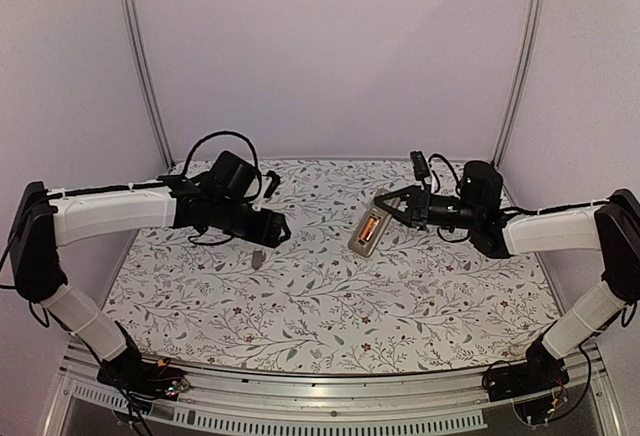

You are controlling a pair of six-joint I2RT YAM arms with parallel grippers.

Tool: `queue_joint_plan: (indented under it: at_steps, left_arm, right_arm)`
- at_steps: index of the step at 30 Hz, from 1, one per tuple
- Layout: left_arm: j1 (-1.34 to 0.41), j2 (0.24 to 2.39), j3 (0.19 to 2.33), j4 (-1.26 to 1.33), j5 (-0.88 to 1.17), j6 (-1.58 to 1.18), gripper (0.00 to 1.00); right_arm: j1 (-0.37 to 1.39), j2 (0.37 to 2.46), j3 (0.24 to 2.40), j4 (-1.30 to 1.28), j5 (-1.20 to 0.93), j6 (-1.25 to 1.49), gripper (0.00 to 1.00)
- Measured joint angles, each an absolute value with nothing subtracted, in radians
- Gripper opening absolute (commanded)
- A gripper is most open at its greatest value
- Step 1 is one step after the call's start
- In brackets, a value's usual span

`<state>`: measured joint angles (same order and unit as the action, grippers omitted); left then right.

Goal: Load the batteries into the remote control
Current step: Load the battery into the battery compartment, then pick up the battery cover from the center of the board.

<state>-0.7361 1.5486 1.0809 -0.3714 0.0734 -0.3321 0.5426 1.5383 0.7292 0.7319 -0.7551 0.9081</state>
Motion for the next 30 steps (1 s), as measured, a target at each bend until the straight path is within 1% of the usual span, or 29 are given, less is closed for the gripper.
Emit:
queue_joint_plan:
  at_steps: [2,4,8,11,19,30]
  left_arm:
    - [-0.705,1.551,1.076,-0.423,-0.018,-0.389,0.7]
    - [-0.682,1.555,1.067,-0.461,-0.091,-0.443,0.67]
    - [-0.664,1.585,1.037,-0.505,-0.163,-0.514,0.64]
    - [-0.664,1.633,1.032,-0.522,-0.174,-0.539,0.62]
    - [-0.664,1.723,1.036,-0.525,-0.178,-0.558,0.54]
    - [-0.664,1.829,1.09,-0.528,-0.173,-0.55,0.48]
  right_arm:
    - [0.537,1.522,0.729,0.684,-0.736,0.869,0.0]
    - [0.533,1.515,0.729,0.641,-0.719,0.834,0.0]
    - [0.526,1.515,0.728,0.582,-0.699,0.791,0.0]
    - [0.523,1.515,0.727,0.562,-0.689,0.776,0.0]
    - [0.522,1.515,0.727,0.54,-0.688,0.762,0.0]
    - [0.522,1.522,0.727,0.538,-0.688,0.761,0.0]
